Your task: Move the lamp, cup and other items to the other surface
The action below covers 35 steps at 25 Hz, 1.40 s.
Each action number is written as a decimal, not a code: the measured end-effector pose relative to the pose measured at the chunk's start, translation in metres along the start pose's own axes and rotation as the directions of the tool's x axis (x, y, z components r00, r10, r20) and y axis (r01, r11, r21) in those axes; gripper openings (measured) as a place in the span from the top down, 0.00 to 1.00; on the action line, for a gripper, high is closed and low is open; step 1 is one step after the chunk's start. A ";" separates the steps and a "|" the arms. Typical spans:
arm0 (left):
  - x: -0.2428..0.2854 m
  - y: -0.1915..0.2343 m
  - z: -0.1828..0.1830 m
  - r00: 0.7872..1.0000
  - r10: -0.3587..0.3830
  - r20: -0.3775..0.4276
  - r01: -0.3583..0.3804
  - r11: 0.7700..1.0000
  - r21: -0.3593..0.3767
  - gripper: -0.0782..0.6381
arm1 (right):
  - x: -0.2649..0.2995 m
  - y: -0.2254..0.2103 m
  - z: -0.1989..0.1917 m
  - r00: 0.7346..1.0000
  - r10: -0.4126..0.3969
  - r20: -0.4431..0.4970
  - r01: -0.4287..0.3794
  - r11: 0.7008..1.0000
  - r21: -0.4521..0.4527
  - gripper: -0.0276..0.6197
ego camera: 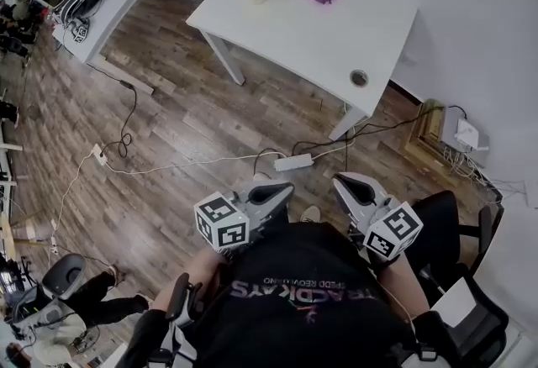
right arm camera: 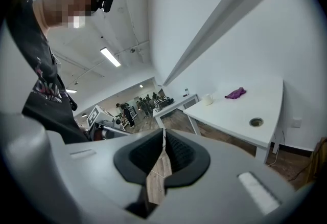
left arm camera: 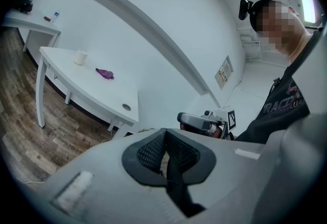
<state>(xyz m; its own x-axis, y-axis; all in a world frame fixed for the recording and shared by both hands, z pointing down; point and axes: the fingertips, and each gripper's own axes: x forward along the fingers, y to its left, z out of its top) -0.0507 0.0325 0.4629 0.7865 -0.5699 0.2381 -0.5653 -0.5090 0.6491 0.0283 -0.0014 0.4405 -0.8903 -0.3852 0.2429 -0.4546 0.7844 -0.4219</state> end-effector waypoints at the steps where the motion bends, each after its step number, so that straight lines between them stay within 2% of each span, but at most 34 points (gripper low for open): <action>1: -0.005 0.011 0.009 1.000 0.002 0.014 -0.002 1.000 -0.009 0.89 | 0.012 0.000 0.004 1.000 -0.001 -0.005 0.001 1.000 -0.003 0.93; 5: -0.021 0.051 0.047 0.999 -0.008 0.039 0.008 1.000 0.002 0.89 | 0.066 -0.002 0.030 1.000 0.004 -0.004 -0.004 1.000 -0.030 0.91; 10: -0.050 0.101 0.088 0.998 -0.001 0.060 -0.001 0.999 0.033 0.89 | 0.141 -0.010 0.060 0.999 0.013 0.032 -0.012 1.000 -0.021 0.91; 17: -0.110 0.150 0.099 0.988 0.082 0.133 -0.079 0.997 -0.025 0.89 | 0.209 -0.015 0.070 1.000 0.020 0.001 -0.020 0.998 -0.057 0.89; 21: -0.128 0.167 0.108 0.979 0.117 0.167 -0.111 0.993 -0.042 0.89 | 0.236 -0.036 0.087 0.999 0.015 -0.029 -0.018 0.995 -0.101 0.88; 24: -0.149 0.183 0.118 0.964 0.158 0.215 -0.146 0.987 -0.075 0.89 | 0.257 -0.056 0.104 0.999 -0.001 -0.053 -0.007 0.987 -0.161 0.87; 27: -0.168 0.195 0.127 0.945 0.214 0.248 -0.201 0.977 -0.078 0.89 | 0.280 -0.085 0.119 0.996 -0.027 -0.090 0.002 0.964 -0.265 0.85; 32: -0.193 0.226 0.137 0.894 0.317 0.316 -0.288 0.948 -0.138 0.89 | 0.329 -0.153 0.151 0.987 -0.077 -0.140 0.022 0.933 -0.359 0.83; 35: -0.195 0.244 0.150 0.873 0.358 0.330 -0.319 0.933 -0.167 0.89 | 0.365 -0.196 0.172 0.977 -0.099 -0.187 0.014 0.911 -0.413 0.82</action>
<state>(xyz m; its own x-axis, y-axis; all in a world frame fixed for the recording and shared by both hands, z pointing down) -0.3791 -0.0770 0.4662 0.4025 -0.8930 0.2015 -0.7366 -0.1853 0.6504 -0.2120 -0.3796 0.4619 -0.8197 -0.3638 0.4425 -0.4146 0.9098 -0.0200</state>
